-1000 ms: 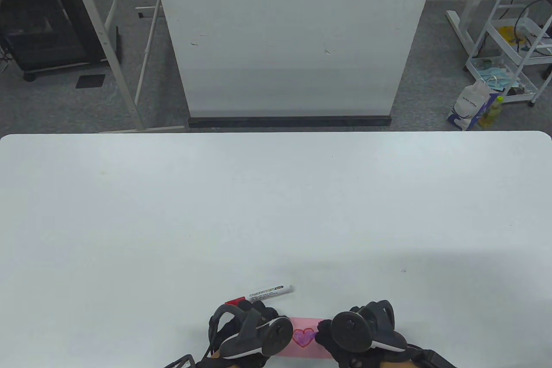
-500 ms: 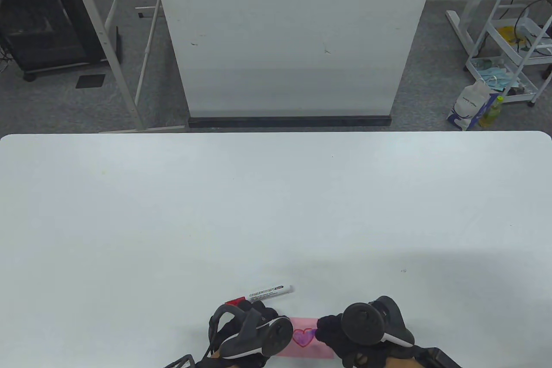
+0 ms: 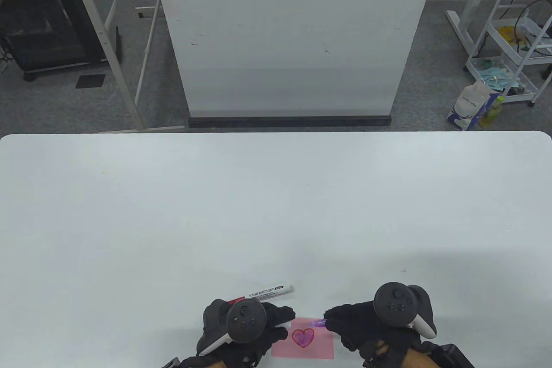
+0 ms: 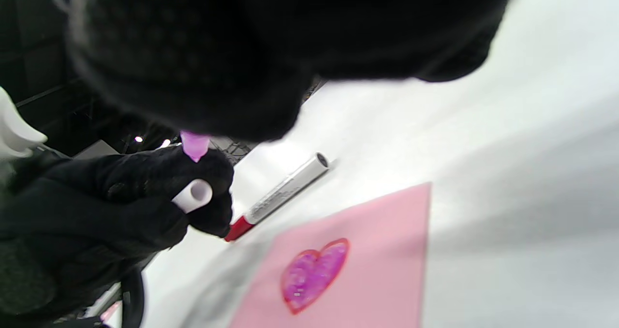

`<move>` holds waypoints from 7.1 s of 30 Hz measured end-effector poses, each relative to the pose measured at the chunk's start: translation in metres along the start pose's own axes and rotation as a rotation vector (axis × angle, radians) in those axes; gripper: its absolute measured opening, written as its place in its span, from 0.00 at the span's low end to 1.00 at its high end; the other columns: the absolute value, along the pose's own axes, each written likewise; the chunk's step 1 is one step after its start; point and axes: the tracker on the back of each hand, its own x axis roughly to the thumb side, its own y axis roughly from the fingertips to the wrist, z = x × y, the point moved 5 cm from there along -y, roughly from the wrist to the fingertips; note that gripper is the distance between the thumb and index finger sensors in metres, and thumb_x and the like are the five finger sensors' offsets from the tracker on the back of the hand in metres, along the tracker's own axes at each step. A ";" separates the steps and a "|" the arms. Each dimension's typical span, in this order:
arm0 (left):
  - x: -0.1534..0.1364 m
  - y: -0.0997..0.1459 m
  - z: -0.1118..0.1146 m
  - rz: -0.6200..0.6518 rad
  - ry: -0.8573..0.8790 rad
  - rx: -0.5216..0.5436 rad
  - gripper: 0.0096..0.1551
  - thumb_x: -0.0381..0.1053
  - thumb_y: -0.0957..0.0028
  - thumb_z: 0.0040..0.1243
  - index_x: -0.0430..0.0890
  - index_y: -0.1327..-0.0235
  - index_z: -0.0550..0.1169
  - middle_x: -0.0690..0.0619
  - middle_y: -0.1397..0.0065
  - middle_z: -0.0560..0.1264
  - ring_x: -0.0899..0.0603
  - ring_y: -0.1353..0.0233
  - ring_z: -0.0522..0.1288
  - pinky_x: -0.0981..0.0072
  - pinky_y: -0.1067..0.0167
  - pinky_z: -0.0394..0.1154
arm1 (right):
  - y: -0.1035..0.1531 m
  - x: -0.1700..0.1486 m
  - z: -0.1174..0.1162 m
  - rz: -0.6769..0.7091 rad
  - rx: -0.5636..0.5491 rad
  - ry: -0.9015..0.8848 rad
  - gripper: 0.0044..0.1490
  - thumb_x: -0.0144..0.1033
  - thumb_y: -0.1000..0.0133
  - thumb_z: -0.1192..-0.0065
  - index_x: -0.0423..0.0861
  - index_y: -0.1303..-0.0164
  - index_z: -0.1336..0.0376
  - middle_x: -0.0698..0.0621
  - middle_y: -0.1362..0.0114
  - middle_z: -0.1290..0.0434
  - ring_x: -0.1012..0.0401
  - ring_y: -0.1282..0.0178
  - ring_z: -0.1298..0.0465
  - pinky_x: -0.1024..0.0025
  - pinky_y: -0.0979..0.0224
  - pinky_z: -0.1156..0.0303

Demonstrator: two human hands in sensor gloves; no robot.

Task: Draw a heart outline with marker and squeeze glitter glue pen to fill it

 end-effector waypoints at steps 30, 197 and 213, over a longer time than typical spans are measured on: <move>0.030 0.005 0.009 0.194 0.265 0.065 0.24 0.53 0.48 0.55 0.52 0.39 0.78 0.51 0.39 0.83 0.41 0.41 0.81 0.38 0.38 0.72 | 0.009 0.012 -0.010 0.082 -0.017 -0.091 0.29 0.51 0.53 0.37 0.43 0.54 0.23 0.55 0.76 0.14 0.63 0.83 0.17 0.59 0.47 0.20; -0.040 0.014 -0.047 -0.120 -0.728 0.194 0.55 0.80 0.58 0.49 0.60 0.18 0.53 0.44 0.11 0.51 0.29 0.14 0.49 0.14 0.31 0.44 | 0.014 -0.033 0.039 -0.373 -0.144 0.962 0.60 0.70 0.55 0.43 0.53 0.18 0.59 0.35 0.15 0.60 0.33 0.16 0.54 0.26 0.24 0.56; -0.041 0.014 -0.046 -0.123 -0.713 0.171 0.55 0.79 0.58 0.49 0.58 0.18 0.54 0.44 0.12 0.51 0.29 0.14 0.49 0.14 0.31 0.44 | 0.013 -0.033 0.033 -0.369 -0.111 0.943 0.60 0.70 0.55 0.44 0.53 0.18 0.58 0.35 0.15 0.60 0.32 0.16 0.54 0.26 0.24 0.56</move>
